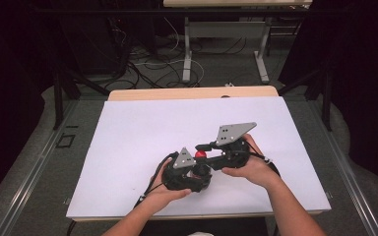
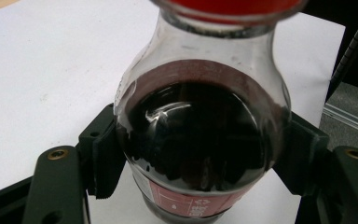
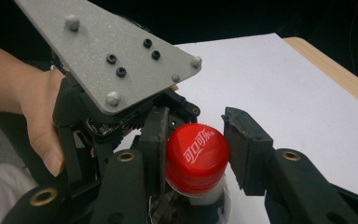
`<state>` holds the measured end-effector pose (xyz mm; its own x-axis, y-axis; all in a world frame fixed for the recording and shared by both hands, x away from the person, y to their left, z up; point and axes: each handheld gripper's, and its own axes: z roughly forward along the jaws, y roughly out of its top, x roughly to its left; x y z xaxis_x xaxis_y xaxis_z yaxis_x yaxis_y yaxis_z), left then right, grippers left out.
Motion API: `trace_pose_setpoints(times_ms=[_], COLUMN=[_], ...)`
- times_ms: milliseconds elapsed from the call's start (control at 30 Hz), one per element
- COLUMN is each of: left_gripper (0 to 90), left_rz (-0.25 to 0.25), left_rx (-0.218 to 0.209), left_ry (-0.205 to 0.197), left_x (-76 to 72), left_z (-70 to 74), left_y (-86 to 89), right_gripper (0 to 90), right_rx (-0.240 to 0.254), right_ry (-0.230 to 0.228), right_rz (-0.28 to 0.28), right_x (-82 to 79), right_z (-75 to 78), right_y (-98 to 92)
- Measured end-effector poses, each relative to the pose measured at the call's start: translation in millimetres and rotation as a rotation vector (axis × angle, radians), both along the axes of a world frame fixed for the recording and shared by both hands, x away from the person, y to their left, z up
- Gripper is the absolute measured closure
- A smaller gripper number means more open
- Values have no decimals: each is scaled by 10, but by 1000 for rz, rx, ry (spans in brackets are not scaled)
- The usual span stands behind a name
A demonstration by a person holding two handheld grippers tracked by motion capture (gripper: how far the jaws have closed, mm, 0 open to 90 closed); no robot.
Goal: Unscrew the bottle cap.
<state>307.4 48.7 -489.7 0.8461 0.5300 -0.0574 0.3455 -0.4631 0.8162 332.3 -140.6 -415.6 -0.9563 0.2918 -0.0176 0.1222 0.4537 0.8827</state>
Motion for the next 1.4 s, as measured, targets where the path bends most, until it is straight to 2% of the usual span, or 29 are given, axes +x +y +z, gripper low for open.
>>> trace_pose_setpoints(times_ms=[67,100,133,167,200,233,267,300,333,367,500,567,700,733,767,800,833,867,933,967,1000,1033,1067,1133,1200,1267,1333,1367,1400], left_gripper=[294,294,294,294,294,294,294,294,294,294,294,294,294,294,294,294,294,294,294,294,294,294,294,294,294,294,294,294,294], left_rz=[9,24,24,41,41,55,62,62,58,62,69,76,65,68,73,57,57,53,47,46,22,27,22,17,22,29,37,33,55], left_rx=[2,-1,-1,-3,-3,0,-3,-3,7,8,11,6,21,17,7,13,13,10,7,5,17,5,5,7,-1,0,2,13,3], left_ry=[-2,4,4,2,2,0,6,6,-2,0,0,1,5,-1,1,-2,-2,5,4,4,12,2,1,5,-1,-2,-3,15,4], left_x=[4,14,14,20,20,23,23,23,31,29,29,26,28,27,24,28,28,21,18,13,13,10,10,7,10,11,18,21,23], left_z=[1,1,1,3,3,6,6,6,8,7,2,-4,5,0,-3,4,4,7,9,5,14,1,2,8,7,9,9,19,7], left_y=[6,17,17,29,29,35,38,38,47,46,40,33,43,42,36,44,44,44,41,33,37,27,27,26,26,29,36,51,46], right_gripper=[594,571,571,552,542,542,542,542,537,537,538,553,605,609,610,611,611,613,615,615,616,616,617,616,615,605,554,542,537], right_rx=[4,1,1,3,8,-8,-16,-16,-22,-5,40,36,47,36,33,31,31,22,16,16,-2,-3,-10,2,-2,3,9,9,2], right_ry=[18,-9,-9,-29,-38,-48,-62,-62,-75,-72,-72,-73,-83,-100,-99,-96,-96,-76,-51,-51,-25,-15,-16,-17,-7,-29,-35,-38,-42], right_rz=[-48,-116,-116,-199,-233,-279,-307,-307,-368,-398,-459,-479,-472,-440,-421,-394,-394,-320,-237,-237,-158,-125,-77,-24,-25,-62,-118,-166,-202], right_x=[-30,-87,-87,-165,-201,-250,-281,-281,-343,-365,-394,-391,-396,-390,-379,-355,-355,-297,-211,-211,-131,-101,-60,-14,-13,-49,-102,-136,-163], right_z=[0,-1,-1,-4,-15,-18,-21,-21,-31,-43,-88,-102,-107,-106,-100,-92,-92,-67,-41,-41,-13,-6,-1,-7,-1,-4,-8,-7,-5], right_y=[14,44,44,85,110,137,157,157,201,227,274,287,294,292,281,258,258,206,144,144,94,78,53,26,20,43,73,93,108])
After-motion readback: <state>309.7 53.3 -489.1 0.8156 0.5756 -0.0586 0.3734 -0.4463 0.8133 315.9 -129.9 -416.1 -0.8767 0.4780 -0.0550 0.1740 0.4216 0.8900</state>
